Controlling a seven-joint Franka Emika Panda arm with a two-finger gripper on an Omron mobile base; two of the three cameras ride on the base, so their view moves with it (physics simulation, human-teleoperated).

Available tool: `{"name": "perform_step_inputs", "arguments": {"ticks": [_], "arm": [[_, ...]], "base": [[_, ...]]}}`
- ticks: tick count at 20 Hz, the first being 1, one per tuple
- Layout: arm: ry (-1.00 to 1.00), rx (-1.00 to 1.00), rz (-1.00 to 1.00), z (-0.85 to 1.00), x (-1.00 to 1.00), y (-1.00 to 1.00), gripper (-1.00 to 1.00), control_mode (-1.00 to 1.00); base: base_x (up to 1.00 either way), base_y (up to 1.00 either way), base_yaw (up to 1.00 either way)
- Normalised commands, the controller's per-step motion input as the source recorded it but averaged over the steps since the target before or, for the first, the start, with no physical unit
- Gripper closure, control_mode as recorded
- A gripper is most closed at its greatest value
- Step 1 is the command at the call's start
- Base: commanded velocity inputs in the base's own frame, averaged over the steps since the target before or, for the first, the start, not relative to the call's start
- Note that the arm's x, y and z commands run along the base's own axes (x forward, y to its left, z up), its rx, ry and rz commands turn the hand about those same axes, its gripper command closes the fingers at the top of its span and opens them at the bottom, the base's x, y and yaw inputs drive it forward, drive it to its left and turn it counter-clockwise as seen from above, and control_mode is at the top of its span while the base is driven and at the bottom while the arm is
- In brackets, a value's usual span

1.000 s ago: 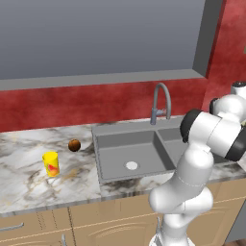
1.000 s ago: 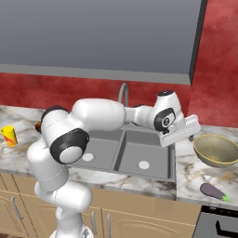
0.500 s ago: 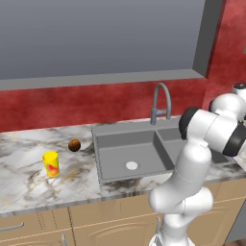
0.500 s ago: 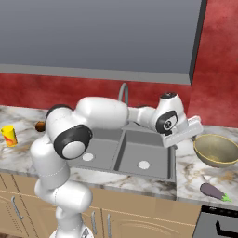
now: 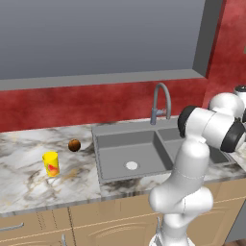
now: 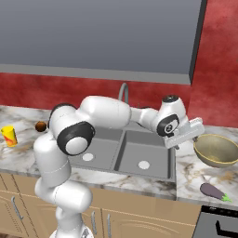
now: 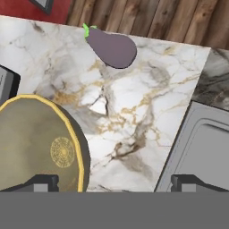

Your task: Remove the eggplant and orange from the sink. Then move the bowl and cup from the counter to the sink for washing.

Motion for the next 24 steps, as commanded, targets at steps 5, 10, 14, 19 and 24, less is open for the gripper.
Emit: {"name": "perform_step_inputs", "arguments": {"ticks": [5, 10, 14, 19, 24], "arm": [[-0.01, 0.0, 0.0, -0.13, 0.12, -0.09, -1.0, -1.0], [0.0, 0.0, 0.0, -0.12, 0.12, -0.11, -1.0, -1.0], [0.0, 0.0, 0.0, -0.09, 0.12, -0.13, -1.0, -1.0], [0.0, 0.0, 0.0, -0.09, 0.12, -0.14, -1.0, -1.0], [0.0, 0.0, 0.0, -0.09, 0.12, -0.14, -1.0, -1.0]], "base": [[0.0, 0.0, 0.0], [0.0, 0.0, 0.0], [0.0, 0.0, 0.0], [0.0, 0.0, 0.0], [0.0, 0.0, 0.0]]}}
